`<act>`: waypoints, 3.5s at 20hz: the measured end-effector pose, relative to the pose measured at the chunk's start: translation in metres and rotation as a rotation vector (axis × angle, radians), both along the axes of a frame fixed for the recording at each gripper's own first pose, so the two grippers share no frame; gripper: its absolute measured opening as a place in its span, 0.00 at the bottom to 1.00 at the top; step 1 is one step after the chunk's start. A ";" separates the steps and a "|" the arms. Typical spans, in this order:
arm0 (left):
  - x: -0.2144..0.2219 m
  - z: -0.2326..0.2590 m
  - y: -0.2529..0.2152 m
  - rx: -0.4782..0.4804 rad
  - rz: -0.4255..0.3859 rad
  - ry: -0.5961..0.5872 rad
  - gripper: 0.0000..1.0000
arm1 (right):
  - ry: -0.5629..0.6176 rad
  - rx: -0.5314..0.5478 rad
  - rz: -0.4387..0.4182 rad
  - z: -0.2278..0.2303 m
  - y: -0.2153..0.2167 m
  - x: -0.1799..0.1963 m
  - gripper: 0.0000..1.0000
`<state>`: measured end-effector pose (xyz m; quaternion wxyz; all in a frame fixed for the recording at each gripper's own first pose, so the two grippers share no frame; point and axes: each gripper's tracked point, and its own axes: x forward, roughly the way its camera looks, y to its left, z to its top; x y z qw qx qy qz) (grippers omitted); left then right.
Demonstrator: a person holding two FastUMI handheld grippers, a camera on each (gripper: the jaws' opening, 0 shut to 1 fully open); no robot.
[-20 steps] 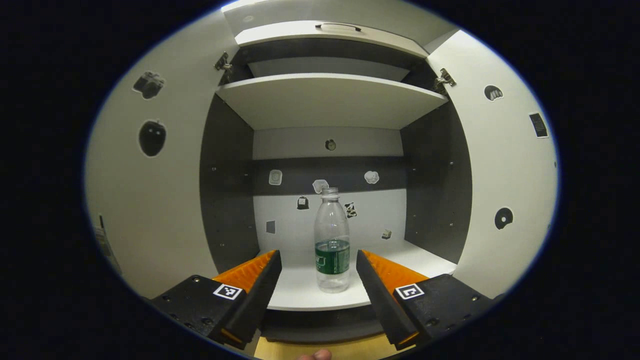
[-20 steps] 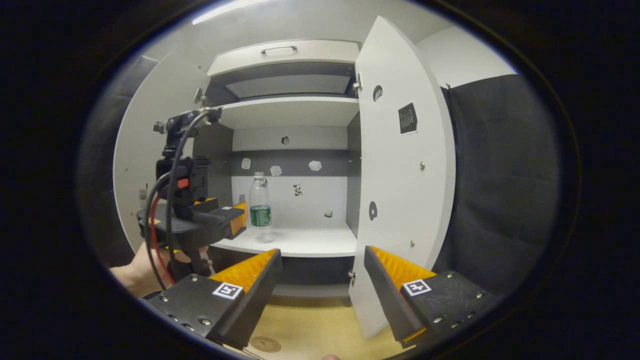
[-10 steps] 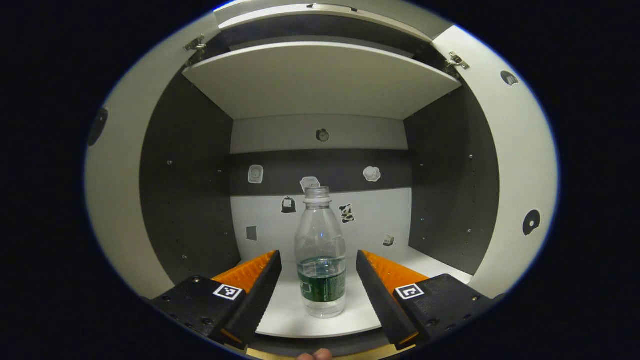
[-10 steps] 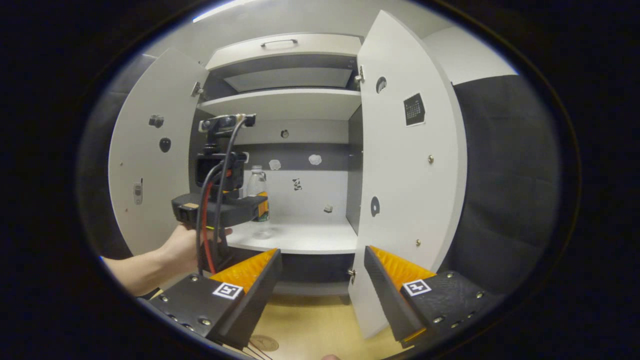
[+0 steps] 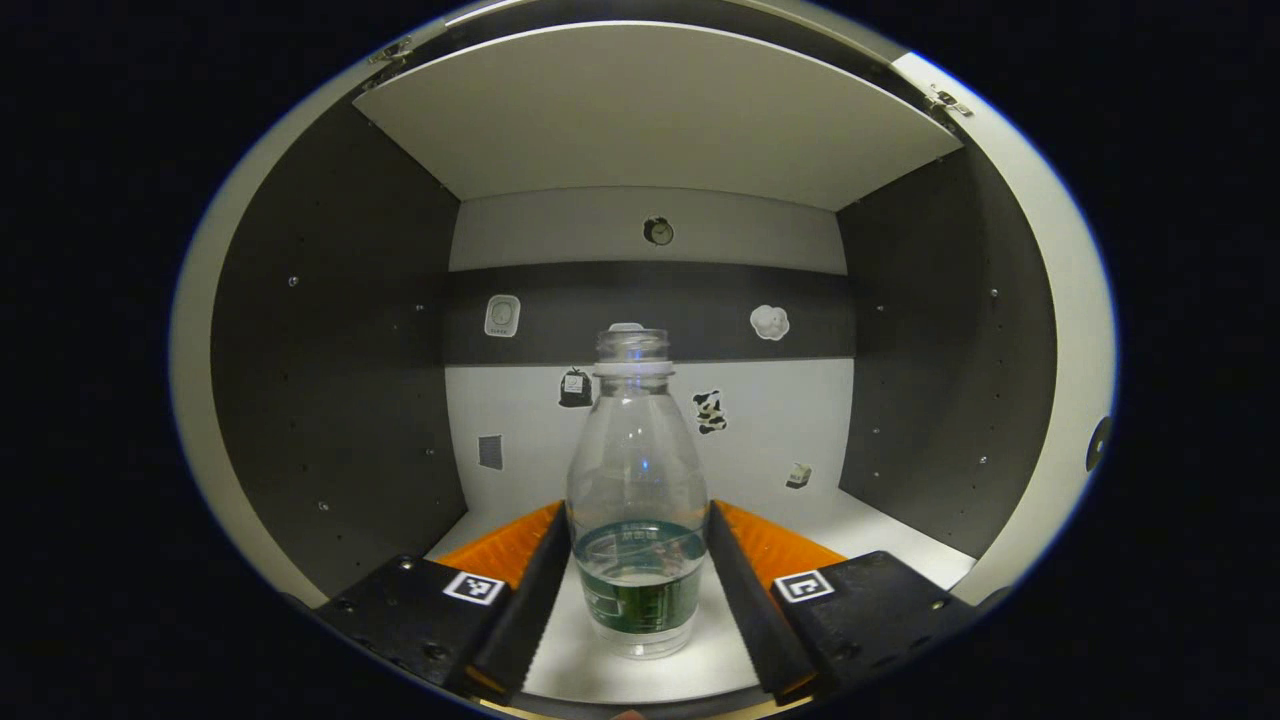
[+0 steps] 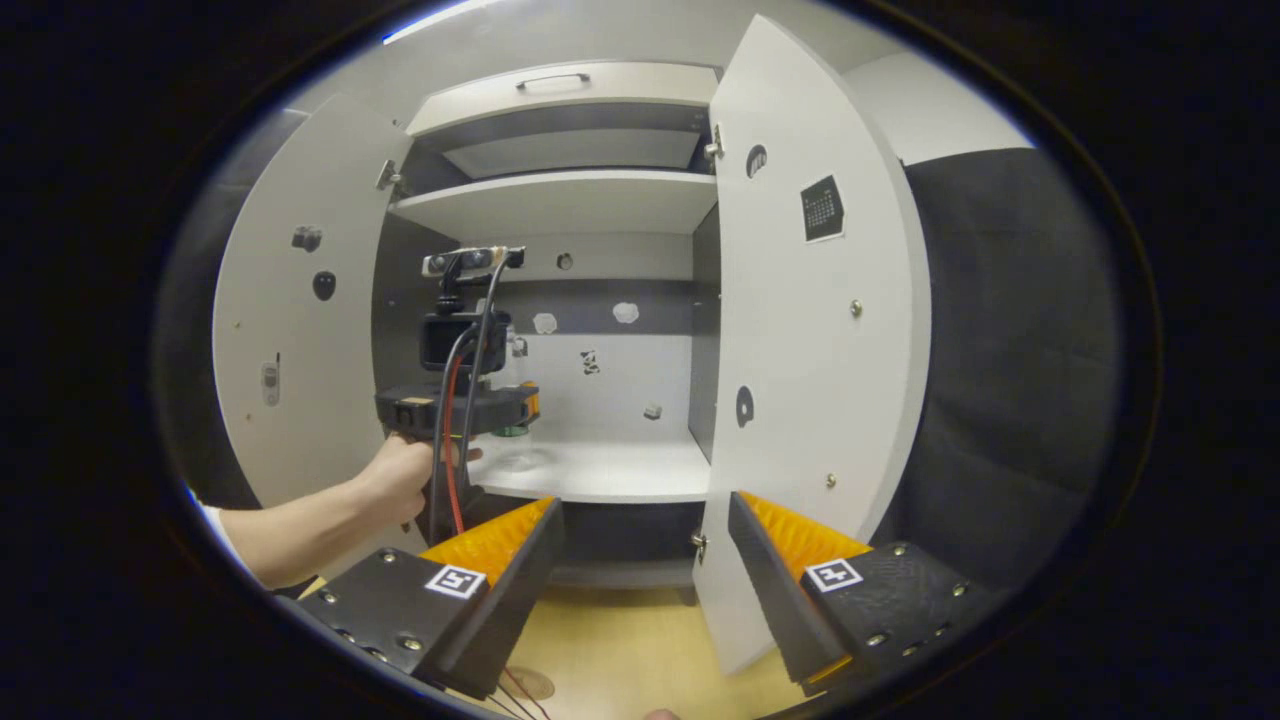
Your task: Grasp the bottle in the cabinet with the left hand and place it on the coaster, then close the right door with the right hand and the left door with the left hand.
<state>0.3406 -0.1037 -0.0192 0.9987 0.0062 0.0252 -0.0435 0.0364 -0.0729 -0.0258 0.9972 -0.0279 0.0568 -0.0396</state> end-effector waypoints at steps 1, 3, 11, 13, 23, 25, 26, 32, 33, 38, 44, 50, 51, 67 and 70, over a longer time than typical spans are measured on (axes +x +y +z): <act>0.001 0.000 -0.002 -0.007 0.001 -0.001 0.82 | 0.004 0.002 -0.002 -0.001 -0.001 0.000 1.00; -0.009 0.003 0.000 -0.025 0.002 0.005 0.82 | 0.010 0.006 0.000 -0.004 -0.002 -0.003 1.00; -0.107 0.014 0.003 0.008 -0.030 -0.072 0.82 | 0.034 0.035 0.013 -0.019 -0.005 -0.014 1.00; -0.133 0.011 0.003 0.025 -0.028 -0.088 0.82 | 0.041 0.031 0.014 -0.023 -0.005 -0.020 1.00; -0.236 -0.070 0.004 0.042 -0.023 -0.009 0.82 | 0.083 0.051 0.005 -0.043 -0.016 -0.057 1.00; -0.250 -0.089 0.004 0.024 -0.019 0.014 0.82 | 0.092 0.049 -0.004 -0.048 -0.021 -0.064 1.00; -0.255 -0.100 0.003 0.018 -0.020 0.023 0.82 | 0.098 0.048 -0.008 -0.051 -0.024 -0.068 1.00; -0.284 -0.166 0.000 0.029 -0.011 0.068 0.82 | 0.160 0.042 -0.031 -0.078 -0.039 -0.084 1.00; -0.288 -0.176 -0.002 0.032 -0.014 0.080 0.82 | 0.171 0.041 -0.033 -0.083 -0.041 -0.085 1.00; -0.308 -0.230 -0.015 0.032 -0.025 0.120 0.82 | 0.224 0.041 -0.042 -0.108 -0.050 -0.091 1.00; -0.318 -0.282 -0.025 0.060 -0.039 0.166 0.82 | 0.277 0.045 -0.045 -0.128 -0.062 -0.098 1.00; -0.314 -0.308 -0.023 0.037 -0.009 0.202 0.82 | 0.296 0.009 -0.044 -0.131 -0.067 -0.104 1.00; -0.316 -0.313 -0.022 0.034 -0.008 0.208 0.82 | 0.296 0.004 -0.043 -0.131 -0.068 -0.103 1.00; -0.341 -0.302 -0.018 0.065 0.006 0.219 0.87 | 0.305 0.042 -0.029 -0.138 -0.062 -0.105 0.98; -0.343 -0.286 -0.017 0.067 0.007 0.196 0.87 | 0.291 0.049 -0.023 -0.134 -0.060 -0.106 1.00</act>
